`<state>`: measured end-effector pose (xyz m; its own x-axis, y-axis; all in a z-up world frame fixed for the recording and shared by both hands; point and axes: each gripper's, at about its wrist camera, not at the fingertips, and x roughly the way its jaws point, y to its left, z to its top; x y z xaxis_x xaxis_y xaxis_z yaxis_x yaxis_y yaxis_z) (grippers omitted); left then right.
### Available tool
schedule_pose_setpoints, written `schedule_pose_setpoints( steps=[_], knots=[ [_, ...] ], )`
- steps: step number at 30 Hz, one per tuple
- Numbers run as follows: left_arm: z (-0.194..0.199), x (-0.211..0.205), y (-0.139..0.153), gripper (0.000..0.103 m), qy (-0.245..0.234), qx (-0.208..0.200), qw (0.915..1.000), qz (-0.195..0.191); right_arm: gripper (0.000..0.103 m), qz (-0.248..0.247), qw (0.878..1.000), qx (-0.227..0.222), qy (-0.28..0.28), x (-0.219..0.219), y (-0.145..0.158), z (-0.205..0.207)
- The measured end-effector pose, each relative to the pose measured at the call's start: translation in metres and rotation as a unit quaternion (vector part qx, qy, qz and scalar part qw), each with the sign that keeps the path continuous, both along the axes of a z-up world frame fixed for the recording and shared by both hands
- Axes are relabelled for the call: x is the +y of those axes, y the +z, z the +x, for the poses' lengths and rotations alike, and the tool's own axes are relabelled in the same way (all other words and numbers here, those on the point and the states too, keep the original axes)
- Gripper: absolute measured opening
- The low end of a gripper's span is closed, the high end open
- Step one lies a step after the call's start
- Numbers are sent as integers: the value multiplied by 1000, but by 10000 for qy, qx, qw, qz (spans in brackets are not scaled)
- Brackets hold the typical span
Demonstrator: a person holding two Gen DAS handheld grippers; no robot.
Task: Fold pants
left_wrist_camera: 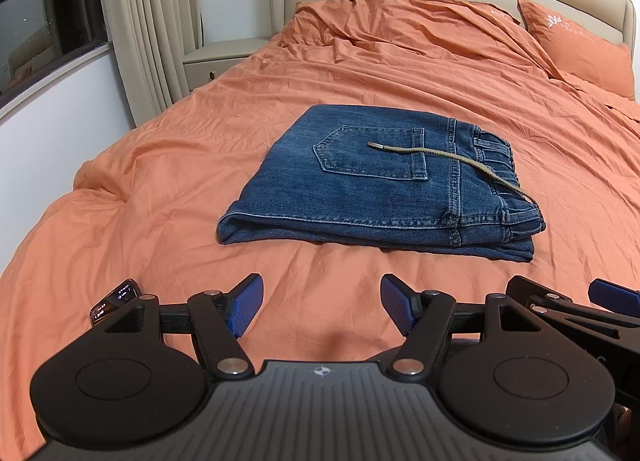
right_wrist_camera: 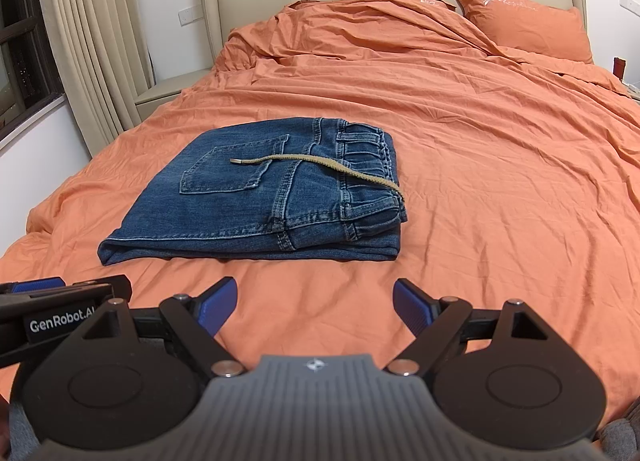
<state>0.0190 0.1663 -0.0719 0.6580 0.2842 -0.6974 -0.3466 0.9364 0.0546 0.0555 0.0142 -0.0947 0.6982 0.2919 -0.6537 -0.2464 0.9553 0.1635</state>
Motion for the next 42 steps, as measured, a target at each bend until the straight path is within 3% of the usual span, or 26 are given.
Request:
schedule_pose_setpoints(
  steps=[42],
  knots=[
    [0, -1, 2, 77, -34, -3, 10000, 79, 81, 8, 10000, -15, -3, 0, 0, -1]
  ],
)
